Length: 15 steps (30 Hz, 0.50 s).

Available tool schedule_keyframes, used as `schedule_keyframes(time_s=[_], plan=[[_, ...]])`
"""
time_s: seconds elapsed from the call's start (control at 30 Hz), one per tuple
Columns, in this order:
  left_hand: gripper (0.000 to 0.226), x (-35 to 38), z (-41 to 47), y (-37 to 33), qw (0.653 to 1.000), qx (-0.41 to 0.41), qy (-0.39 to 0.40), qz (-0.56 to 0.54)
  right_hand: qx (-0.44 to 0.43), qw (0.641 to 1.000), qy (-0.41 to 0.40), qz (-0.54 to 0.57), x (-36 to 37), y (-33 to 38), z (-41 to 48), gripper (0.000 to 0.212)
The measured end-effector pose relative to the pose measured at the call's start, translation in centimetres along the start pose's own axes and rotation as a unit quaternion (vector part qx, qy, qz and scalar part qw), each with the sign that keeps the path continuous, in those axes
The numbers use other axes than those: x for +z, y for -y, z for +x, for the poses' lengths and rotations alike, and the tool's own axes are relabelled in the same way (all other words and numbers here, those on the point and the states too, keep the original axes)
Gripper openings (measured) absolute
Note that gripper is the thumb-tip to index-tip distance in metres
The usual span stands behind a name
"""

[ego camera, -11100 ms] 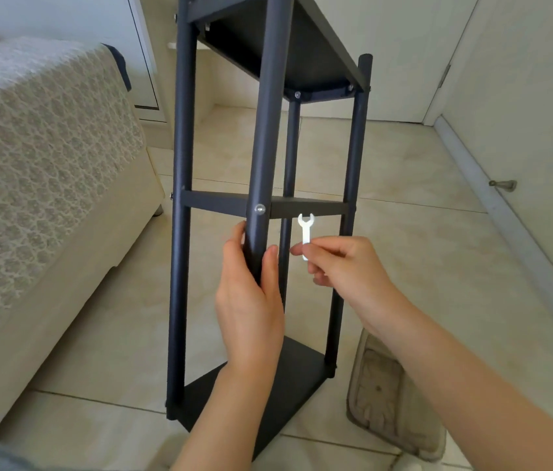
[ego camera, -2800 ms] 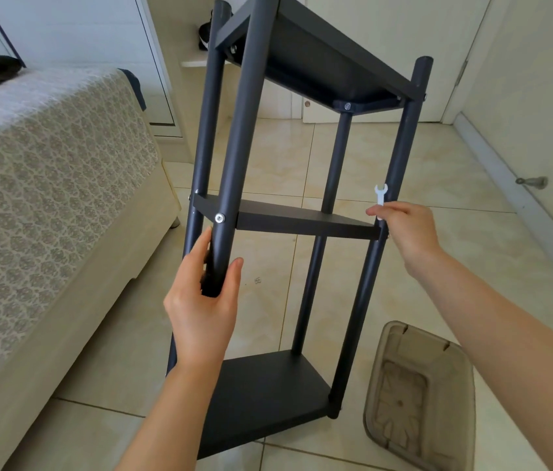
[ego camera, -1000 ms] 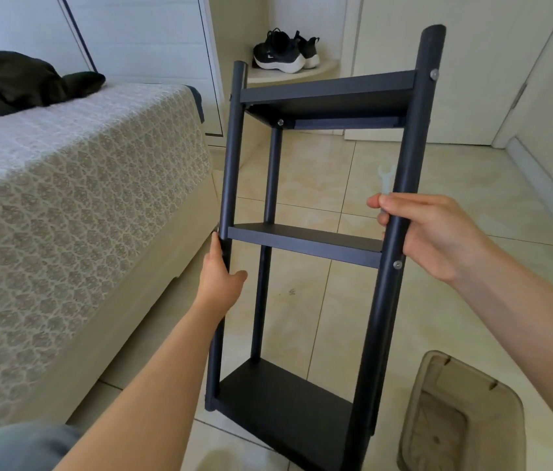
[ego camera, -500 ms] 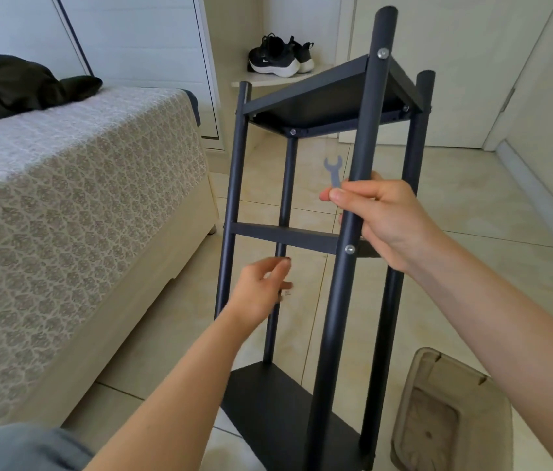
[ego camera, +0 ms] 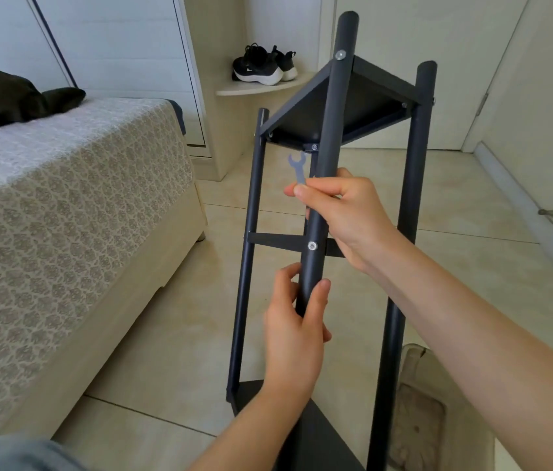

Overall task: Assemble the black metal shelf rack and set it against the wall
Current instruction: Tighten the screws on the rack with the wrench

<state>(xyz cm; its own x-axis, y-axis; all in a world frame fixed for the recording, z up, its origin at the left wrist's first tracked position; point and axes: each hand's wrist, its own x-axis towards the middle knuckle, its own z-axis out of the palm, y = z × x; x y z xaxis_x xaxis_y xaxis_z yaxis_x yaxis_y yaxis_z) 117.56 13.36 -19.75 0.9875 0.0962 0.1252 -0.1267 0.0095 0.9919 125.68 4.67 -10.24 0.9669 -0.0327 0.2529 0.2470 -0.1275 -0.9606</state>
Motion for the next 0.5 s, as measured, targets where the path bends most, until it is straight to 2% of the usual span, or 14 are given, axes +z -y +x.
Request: schedule_keyframes(time_s=[0.17,0.33,0.5], plan=[[0.037,-0.2,-0.3,0.2,0.999,0.032,-0.038,0.004,-0.006,1.0,0.009,-0.014,0.0,0.4,0.0,0.017],[0.025,-0.9,-0.3,0.9,0.997,0.048,-0.063,0.013,0.002,0.999,0.023,-0.034,0.0,0.2,0.0,0.015],[0.032,-1.0,0.0,1.4,0.995,0.073,-0.067,0.017,0.007,1.0,0.021,-0.014,-0.3,0.3,0.0,0.014]])
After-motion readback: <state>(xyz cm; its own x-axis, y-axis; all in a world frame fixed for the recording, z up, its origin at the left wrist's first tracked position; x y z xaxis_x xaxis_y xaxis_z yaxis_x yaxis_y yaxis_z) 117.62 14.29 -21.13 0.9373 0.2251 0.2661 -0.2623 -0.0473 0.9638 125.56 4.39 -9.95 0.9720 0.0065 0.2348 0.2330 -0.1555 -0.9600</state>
